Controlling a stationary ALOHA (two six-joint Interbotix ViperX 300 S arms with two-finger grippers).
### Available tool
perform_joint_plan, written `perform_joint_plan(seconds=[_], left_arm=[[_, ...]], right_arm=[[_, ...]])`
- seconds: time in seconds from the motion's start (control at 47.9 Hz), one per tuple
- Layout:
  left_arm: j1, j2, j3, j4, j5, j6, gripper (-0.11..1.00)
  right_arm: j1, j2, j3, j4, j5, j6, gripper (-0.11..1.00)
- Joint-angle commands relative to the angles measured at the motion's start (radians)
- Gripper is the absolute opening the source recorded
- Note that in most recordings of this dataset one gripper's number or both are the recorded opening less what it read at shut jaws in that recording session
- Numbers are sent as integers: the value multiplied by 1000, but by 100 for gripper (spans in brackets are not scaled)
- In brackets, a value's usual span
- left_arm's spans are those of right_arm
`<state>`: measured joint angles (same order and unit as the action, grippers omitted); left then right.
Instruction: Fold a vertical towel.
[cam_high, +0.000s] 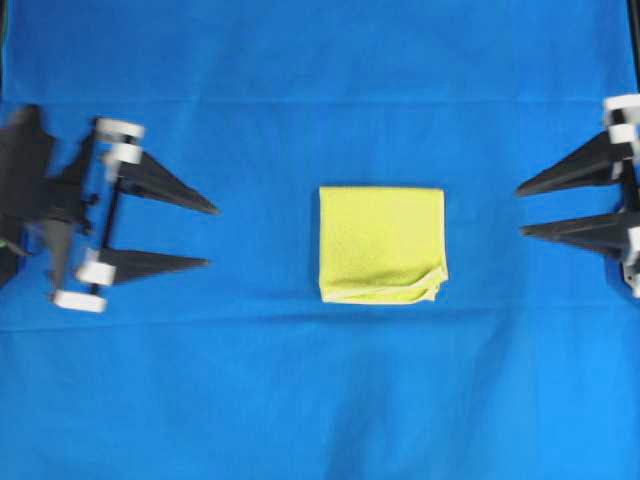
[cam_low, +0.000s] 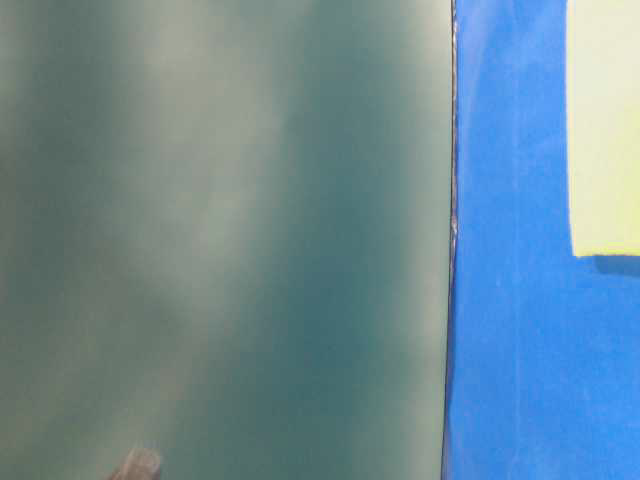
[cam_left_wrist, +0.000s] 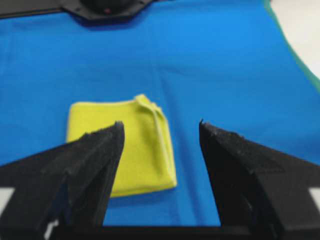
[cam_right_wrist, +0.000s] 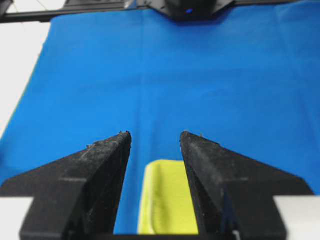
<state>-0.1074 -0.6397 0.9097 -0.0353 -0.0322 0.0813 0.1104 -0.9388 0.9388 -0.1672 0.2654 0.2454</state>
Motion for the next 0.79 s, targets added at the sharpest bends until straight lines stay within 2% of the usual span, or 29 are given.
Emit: perform_joint_plan(seconds=[0.0, 0.188, 0.439, 0.606, 0.773], left_arm=[[2, -103, 34, 0, -2, -3, 59], [2, -301, 178, 0, -2, -5, 59], [3, -532, 356, -2, -2, -28, 59], [15, -620, 439, 0, -2, -48, 59], [41, -647, 472, 0, -2, -57, 59]], right_arm=[[-6, -52, 8, -21, 17, 0, 51], [-14, -173, 117, -28, 8, 3, 51], [-54, -310, 291, -21, -101, 12, 51], [-91, -337, 357, 3, -133, 14, 51], [-101, -333, 370, 15, -140, 14, 51]])
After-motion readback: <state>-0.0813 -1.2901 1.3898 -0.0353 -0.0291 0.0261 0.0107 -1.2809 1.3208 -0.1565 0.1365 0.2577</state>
